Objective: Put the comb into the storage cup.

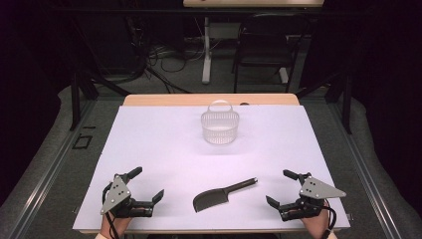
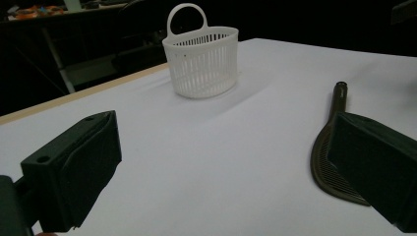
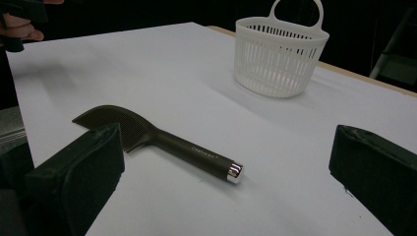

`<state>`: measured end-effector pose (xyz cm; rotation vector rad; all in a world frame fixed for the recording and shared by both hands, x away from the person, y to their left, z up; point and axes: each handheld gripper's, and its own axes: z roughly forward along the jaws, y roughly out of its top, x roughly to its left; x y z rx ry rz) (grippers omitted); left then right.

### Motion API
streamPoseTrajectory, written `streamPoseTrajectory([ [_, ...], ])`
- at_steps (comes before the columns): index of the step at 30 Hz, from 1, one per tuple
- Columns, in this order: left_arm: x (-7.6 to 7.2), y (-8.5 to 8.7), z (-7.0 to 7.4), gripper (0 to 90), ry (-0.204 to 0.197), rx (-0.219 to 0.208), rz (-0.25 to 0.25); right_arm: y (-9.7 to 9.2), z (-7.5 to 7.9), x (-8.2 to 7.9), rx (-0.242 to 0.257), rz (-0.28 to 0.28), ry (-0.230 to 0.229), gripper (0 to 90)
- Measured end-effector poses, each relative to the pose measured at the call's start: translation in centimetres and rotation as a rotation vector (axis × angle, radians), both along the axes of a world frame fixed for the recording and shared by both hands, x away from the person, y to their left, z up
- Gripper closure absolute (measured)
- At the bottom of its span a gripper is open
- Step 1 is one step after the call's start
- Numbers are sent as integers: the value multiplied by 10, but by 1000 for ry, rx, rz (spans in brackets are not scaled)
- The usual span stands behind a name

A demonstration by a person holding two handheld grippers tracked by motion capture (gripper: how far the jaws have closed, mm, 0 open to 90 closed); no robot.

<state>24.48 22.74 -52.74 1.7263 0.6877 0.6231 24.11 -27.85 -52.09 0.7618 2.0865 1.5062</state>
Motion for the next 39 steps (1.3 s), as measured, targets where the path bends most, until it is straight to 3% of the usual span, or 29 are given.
streamPoseTrajectory([
  [10, 0, 0, 0, 0, -2, -1, 0, 4, 0, 1, -23, 6, -2, 0],
  [15, 1, 0, 0, 1, 3, 6, -2, 9, 1, 5, -52, -23, 16, 0],
  [22, 2, -1, -1, 0, 8, 7, -6, 13, 1, 9, -69, -20, 28, 0],
  [39, 3, 0, 0, 0, 7, 4, -2, 26, 1, 28, -101, -9, 62, 0],
])
